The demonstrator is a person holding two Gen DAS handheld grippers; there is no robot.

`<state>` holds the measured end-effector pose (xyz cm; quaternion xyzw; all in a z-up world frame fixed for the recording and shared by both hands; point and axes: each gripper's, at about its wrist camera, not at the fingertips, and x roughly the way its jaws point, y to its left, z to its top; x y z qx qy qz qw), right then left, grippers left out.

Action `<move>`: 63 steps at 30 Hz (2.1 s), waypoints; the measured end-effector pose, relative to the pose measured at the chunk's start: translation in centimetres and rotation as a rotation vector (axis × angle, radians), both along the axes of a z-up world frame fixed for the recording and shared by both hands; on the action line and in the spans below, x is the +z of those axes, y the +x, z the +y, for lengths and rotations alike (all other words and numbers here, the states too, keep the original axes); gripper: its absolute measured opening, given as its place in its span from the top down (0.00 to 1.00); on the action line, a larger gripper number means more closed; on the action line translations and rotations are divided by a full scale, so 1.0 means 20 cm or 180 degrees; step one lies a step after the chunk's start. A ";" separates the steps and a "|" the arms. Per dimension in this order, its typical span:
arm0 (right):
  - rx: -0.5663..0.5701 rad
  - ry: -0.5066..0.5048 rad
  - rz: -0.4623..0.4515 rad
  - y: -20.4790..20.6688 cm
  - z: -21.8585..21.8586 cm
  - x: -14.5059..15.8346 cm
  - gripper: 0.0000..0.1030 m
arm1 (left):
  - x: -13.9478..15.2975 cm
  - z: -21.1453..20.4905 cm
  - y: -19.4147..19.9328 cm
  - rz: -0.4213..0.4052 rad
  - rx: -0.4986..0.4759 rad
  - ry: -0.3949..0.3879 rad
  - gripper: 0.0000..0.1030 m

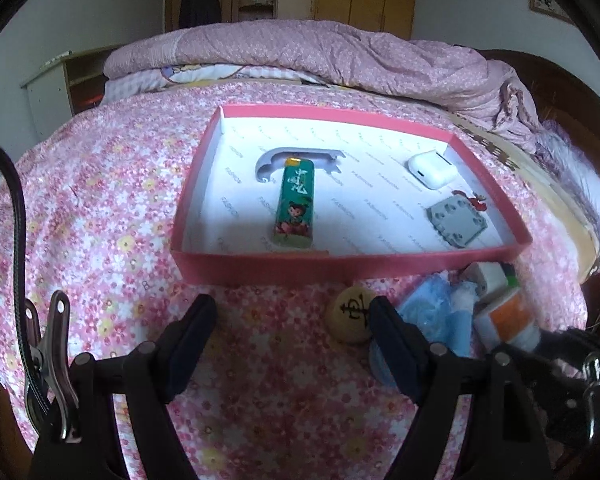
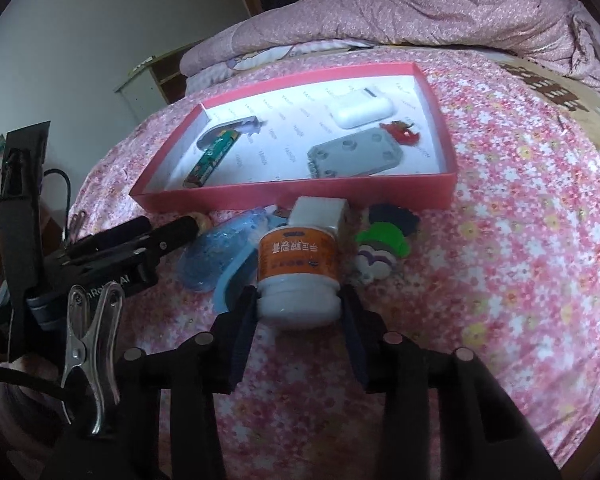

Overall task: Organize rigid objects
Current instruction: 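Grasp the white pill bottle with the right gripper while left approaches the wooden chess piece, then grasp the round wooden chess piece with the left gripper and lift it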

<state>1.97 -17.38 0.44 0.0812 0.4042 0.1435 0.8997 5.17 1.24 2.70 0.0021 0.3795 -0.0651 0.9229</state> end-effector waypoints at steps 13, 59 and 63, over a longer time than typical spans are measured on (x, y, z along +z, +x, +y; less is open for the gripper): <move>-0.0049 0.0126 -0.0076 -0.08 -0.10 -0.04 0.59 | -0.05 -0.12 0.02 0.0105 -0.0181 0.0201 0.20; -0.0125 0.0303 -0.0268 -0.13 -0.12 -0.05 0.59 | 0.10 0.05 -0.10 -0.0185 -0.0104 -0.0174 0.68; -0.0191 0.0372 -0.0300 -0.14 -0.15 -0.04 0.59 | 0.14 0.06 -0.08 -0.0245 -0.0096 -0.0211 0.68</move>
